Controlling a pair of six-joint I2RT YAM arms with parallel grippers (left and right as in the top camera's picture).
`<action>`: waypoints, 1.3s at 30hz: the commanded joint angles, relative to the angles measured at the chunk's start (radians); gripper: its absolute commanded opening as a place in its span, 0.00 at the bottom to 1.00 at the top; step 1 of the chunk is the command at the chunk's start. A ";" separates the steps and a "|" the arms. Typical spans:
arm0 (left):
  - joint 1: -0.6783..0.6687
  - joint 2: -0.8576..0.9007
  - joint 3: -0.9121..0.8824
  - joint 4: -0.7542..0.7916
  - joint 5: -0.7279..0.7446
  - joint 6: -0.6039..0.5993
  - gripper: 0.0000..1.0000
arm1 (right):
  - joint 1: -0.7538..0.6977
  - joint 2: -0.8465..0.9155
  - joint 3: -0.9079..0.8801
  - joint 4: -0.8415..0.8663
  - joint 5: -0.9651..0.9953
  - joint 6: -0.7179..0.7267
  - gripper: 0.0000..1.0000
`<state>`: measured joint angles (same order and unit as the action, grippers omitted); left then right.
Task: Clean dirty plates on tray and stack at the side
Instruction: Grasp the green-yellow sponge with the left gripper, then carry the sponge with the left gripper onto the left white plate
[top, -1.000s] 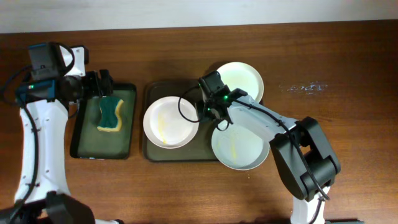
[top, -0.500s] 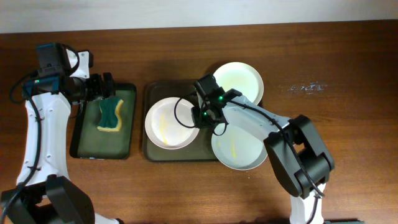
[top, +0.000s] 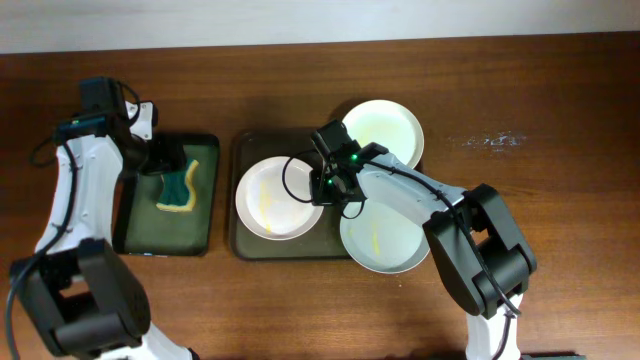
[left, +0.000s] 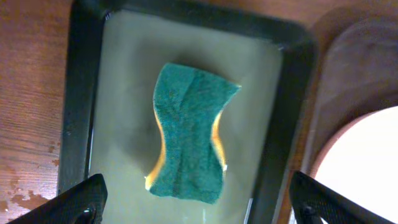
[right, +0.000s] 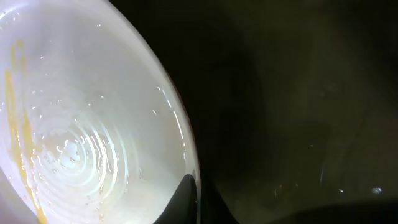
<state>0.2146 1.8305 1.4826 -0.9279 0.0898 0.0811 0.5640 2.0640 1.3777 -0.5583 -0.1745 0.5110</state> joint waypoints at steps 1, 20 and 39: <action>0.002 0.077 -0.010 -0.014 -0.032 0.048 0.85 | 0.005 0.021 0.000 -0.018 0.056 -0.001 0.04; -0.014 0.250 -0.010 0.038 -0.027 0.048 0.45 | 0.005 0.021 0.000 -0.019 0.074 -0.001 0.04; -0.027 0.290 0.276 -0.170 0.124 0.089 0.00 | 0.004 0.020 0.001 -0.006 0.066 0.003 0.04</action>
<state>0.1955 2.1223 1.6146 -1.0336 0.1234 0.1272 0.5648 2.0640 1.3785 -0.5568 -0.1616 0.5190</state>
